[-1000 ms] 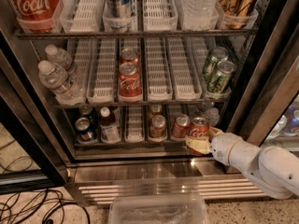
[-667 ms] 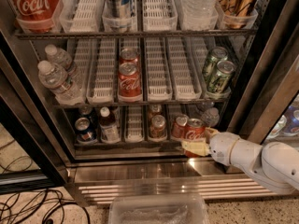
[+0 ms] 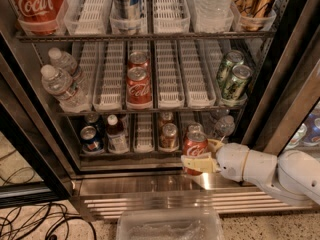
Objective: Pick coke can from bottom shelf of fridge
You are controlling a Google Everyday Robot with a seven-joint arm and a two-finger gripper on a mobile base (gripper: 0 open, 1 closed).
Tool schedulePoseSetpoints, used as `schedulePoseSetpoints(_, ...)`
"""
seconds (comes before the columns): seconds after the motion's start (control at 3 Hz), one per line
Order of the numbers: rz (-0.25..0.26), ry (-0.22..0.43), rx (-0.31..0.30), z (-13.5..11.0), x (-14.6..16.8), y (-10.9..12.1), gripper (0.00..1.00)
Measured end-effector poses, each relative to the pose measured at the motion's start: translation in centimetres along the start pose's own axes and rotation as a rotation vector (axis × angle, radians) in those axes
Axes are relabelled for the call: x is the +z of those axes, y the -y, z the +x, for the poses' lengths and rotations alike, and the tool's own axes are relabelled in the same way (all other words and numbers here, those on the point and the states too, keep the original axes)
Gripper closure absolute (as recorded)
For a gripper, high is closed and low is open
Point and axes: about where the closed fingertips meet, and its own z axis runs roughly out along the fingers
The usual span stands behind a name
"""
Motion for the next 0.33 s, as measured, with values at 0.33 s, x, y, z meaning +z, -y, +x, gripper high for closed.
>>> schedulePoseSetpoints(0.33,-0.004,0.002,-0.001,-0.13,0.08,-0.13,1.00)
